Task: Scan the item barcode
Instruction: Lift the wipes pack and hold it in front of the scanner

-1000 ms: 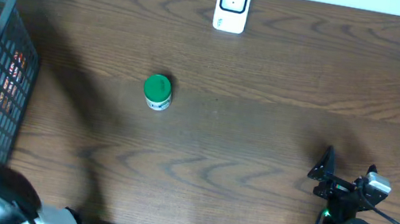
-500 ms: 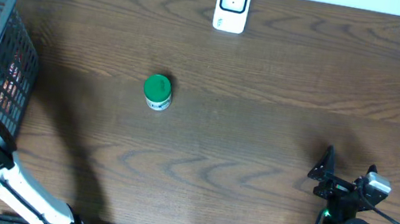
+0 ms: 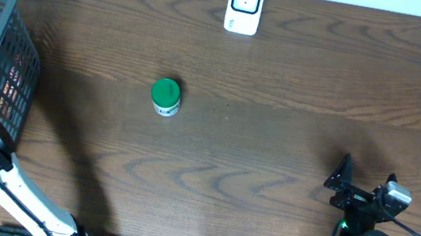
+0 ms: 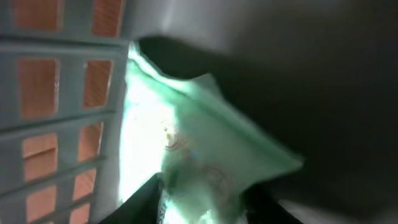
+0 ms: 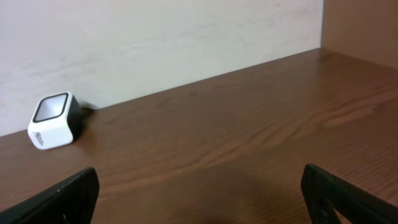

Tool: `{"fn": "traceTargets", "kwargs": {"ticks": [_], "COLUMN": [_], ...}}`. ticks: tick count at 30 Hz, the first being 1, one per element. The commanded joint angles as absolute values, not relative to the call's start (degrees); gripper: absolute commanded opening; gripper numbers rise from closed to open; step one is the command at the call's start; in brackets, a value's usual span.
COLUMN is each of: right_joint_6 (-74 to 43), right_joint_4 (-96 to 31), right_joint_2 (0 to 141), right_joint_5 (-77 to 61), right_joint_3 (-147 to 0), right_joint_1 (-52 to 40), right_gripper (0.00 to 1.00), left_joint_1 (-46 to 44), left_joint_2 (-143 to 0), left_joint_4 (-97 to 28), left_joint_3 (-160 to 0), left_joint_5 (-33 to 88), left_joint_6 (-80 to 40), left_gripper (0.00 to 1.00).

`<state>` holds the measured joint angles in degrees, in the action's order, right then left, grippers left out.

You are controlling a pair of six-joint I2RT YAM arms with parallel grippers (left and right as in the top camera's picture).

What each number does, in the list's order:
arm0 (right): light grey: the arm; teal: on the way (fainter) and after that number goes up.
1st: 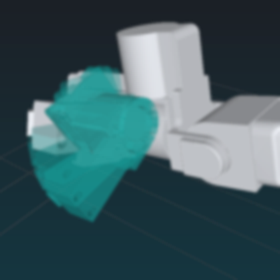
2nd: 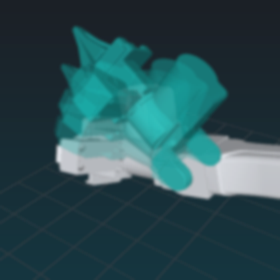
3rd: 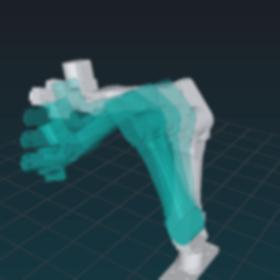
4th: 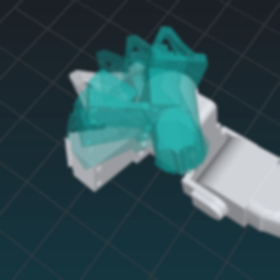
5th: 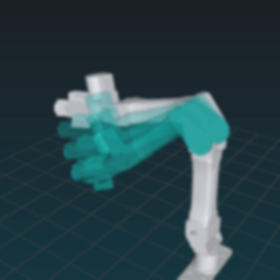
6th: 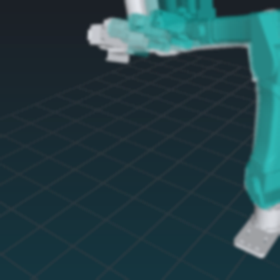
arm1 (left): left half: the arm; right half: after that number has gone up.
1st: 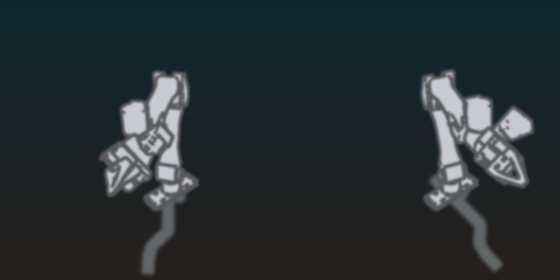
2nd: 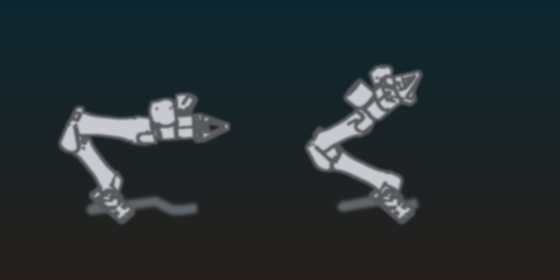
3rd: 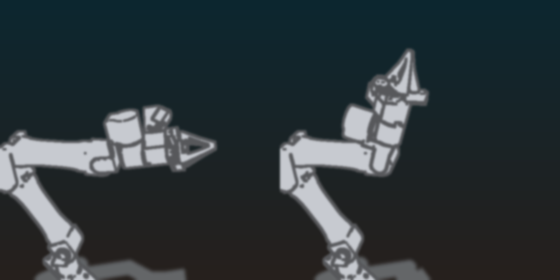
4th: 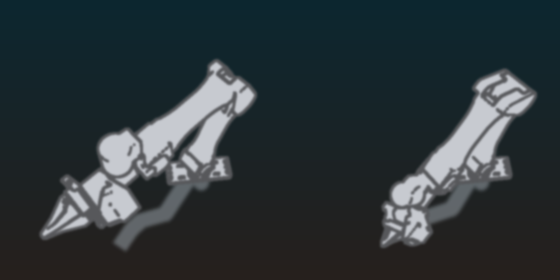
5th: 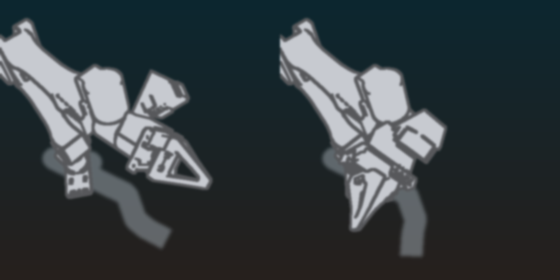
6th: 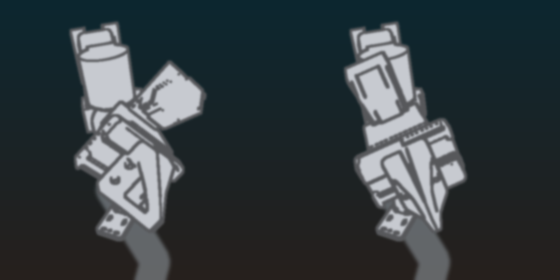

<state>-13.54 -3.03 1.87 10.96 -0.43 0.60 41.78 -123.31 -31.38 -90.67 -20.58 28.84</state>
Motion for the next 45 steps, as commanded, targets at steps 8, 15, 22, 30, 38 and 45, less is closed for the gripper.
{"fn": "traceTargets", "kwargs": {"ticks": [8, 15, 22, 30, 38, 45], "right_joint_6": [-13.0, -13.0, -13.0, -13.0, -13.0, -13.0], "right_joint_4": [-3.2, -3.2, -3.2, -3.2, -3.2, -3.2], "right_joint_2": [1.9, 1.9, 1.9, 1.9, 1.9, 1.9], "right_joint_5": [11.0, 11.0, 11.0, 11.0, 11.0, 11.0], "right_joint_3": [-0.3, -0.3, -0.3, -0.3, -0.3, -0.3], "right_joint_1": [0.3, 0.3, 0.3, 0.3, 0.3, 0.3], "right_gripper": [0.99, 0.99, 0.99, 0.99, 0.99, 0.99], "left_joint_1": [42.0, 40.4, 37.1, 33.6, 26.1, 14.4], "left_joint_2": [-125.7, -121.3, -109.6, -95.8, -80.7, -71.0], "left_joint_4": [-29.8, -30.3, -30.7, -33.5, -37.8, -37.6], "left_joint_3": [-90.0, -90.2, -90.2, -90.2, -90.2, -90.2], "left_joint_5": [-27.8, -29.6, -27.4, -26.2, -23.0, -21.3], "left_joint_6": [26.6, 24.0, 20.5, 14.2, 12.0, 3.4], "left_gripper": [0.07, 0.07, 0.07, 0.07, 0.07, 0.07]}}
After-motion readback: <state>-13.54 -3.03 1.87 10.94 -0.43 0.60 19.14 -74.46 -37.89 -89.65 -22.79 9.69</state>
